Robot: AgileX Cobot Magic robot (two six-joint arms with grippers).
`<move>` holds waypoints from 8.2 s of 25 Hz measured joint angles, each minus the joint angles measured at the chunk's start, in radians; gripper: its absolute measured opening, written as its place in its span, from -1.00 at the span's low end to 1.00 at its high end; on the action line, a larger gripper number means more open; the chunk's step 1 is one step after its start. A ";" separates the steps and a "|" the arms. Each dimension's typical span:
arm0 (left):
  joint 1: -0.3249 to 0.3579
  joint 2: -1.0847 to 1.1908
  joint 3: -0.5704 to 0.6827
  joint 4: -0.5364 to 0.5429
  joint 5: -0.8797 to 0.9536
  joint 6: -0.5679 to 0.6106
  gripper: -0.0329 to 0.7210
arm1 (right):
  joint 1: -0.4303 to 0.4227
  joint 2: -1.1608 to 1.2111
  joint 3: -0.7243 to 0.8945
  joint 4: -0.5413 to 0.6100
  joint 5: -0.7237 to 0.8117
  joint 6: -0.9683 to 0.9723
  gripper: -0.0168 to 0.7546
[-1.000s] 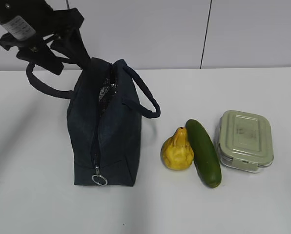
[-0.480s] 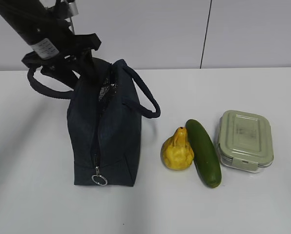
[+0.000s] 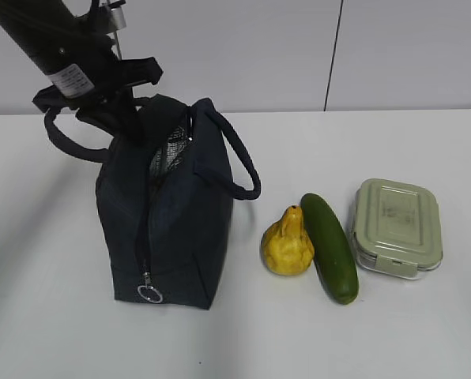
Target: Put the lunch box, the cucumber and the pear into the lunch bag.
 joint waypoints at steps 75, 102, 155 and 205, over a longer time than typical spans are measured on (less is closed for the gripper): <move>0.000 -0.003 -0.007 0.055 -0.023 -0.087 -0.91 | -0.329 1.605 -0.504 0.739 -0.139 -0.576 0.36; 0.000 -0.003 -0.007 0.055 -0.023 -0.087 -0.91 | -0.476 1.976 -0.399 1.217 -0.127 -1.148 0.54; 0.000 -0.003 -0.007 0.055 -0.022 -0.087 -0.91 | -0.479 2.087 -0.453 1.315 -0.028 -1.202 -0.01; 0.088 -0.003 -0.007 -0.221 -0.070 -0.087 -0.91 | 0.176 1.888 -1.143 1.055 0.070 -0.204 -0.01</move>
